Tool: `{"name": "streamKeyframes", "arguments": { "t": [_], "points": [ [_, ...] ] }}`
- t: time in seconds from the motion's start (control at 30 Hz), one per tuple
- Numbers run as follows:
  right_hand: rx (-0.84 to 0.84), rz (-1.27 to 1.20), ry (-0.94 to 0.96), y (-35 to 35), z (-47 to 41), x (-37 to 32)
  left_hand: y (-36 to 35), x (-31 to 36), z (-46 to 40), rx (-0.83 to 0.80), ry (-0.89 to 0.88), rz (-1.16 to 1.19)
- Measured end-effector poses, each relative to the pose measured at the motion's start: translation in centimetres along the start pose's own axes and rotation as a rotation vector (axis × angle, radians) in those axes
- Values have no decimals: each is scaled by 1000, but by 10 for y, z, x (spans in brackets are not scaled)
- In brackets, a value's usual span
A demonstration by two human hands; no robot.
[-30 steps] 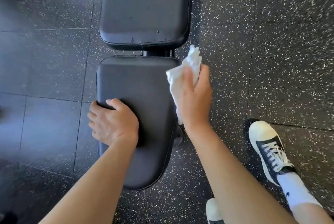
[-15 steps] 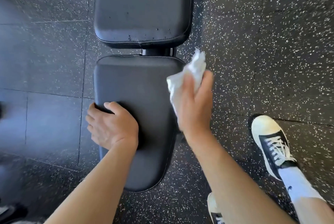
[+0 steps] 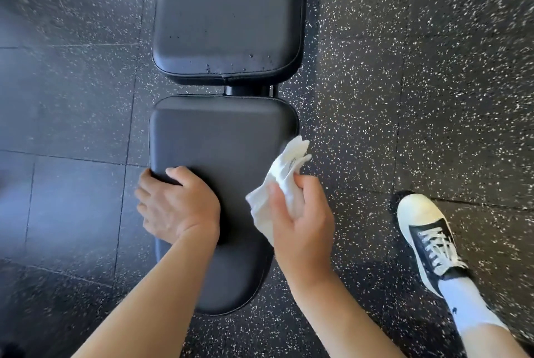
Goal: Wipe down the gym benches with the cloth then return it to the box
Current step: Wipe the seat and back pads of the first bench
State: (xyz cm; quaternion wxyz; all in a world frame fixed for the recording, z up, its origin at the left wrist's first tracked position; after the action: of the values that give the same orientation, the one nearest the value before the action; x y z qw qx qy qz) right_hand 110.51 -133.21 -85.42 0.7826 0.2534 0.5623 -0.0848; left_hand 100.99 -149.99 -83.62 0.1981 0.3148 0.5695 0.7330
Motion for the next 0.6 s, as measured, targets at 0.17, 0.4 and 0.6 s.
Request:
{"name": "streamKeyframes", "arguments": {
  "t": [0.17, 0.4, 0.6],
  "points": [
    [59, 119, 139, -5, -51, -31, 1, 3, 3, -3, -11, -16],
    [-148, 608, 465, -54, -101, -90, 4, 5, 5, -41, 10, -36],
    [-515, 638, 642, -128, -109, -125, 7, 6, 4, -45, 35, -33]
  ]
}}
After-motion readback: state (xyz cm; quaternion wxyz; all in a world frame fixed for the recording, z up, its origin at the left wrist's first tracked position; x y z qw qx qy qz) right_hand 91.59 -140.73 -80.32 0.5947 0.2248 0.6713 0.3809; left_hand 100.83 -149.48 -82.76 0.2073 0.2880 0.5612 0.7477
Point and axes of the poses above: each hand's wrist, its own z-axis away from the middle knuckle, its own y-axis out of the back of the hand, x = y × z, the point moved 3 cm from there along -z, towards the middle knuckle, and after that the axes turned 6 degrees about -x, right-handed, at the moved point
